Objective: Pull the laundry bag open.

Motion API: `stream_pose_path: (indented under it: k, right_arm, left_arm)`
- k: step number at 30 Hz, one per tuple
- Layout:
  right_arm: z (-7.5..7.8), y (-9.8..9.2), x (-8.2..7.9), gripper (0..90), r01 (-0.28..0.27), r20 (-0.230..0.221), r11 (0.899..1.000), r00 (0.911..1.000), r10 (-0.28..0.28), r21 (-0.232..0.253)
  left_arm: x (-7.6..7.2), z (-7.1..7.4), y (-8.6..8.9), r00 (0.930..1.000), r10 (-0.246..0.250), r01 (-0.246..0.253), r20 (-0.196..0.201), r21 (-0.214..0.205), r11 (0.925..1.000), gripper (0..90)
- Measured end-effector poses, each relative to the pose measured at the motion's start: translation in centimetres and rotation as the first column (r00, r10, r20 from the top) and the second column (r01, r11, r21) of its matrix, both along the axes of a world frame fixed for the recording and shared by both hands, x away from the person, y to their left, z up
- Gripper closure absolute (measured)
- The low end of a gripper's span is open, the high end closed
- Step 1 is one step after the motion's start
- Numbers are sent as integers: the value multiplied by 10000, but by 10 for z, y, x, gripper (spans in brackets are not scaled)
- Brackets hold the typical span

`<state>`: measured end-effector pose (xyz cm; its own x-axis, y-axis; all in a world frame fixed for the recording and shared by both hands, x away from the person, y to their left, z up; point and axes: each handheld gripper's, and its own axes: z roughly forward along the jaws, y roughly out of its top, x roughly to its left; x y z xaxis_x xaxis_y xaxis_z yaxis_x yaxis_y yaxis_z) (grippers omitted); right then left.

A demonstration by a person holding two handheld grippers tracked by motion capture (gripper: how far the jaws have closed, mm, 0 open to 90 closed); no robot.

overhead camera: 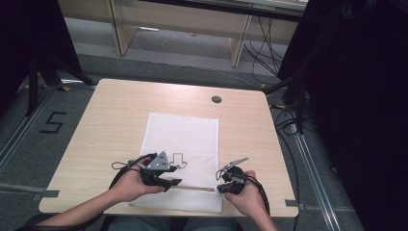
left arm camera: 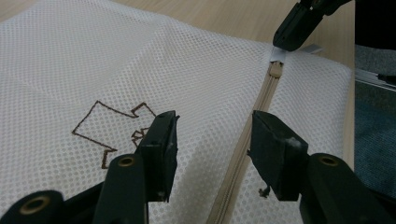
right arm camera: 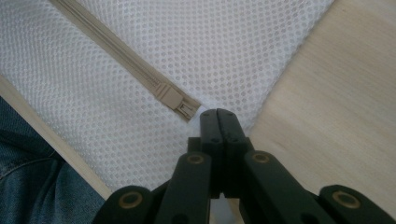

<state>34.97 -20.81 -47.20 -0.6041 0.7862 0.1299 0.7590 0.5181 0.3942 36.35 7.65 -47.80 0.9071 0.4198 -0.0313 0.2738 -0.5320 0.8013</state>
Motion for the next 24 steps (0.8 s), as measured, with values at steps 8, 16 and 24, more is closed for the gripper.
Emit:
stream_pose_path:
  k: [8, 16, 24]
  right_arm:
    - [-7, 1, 3, 900, -109, -115, 9999, 9999, 109, 15]
    - [-9, 5, 3, 900, 31, -134, 9999, 9999, -33, -149]
    - [-9, 5, 3, 900, 76, -180, 9999, 9998, -78, -119]
  left_arm:
    - [0, 1, -15, 9994, -337, 338, -33, 34, 9994, 520]
    - [-1, 3, -27, 9979, -654, 655, -33, 154, 9977, 531]
    - [-2, 2, -45, 9942, -1055, 1056, -188, 93, 9944, 566]
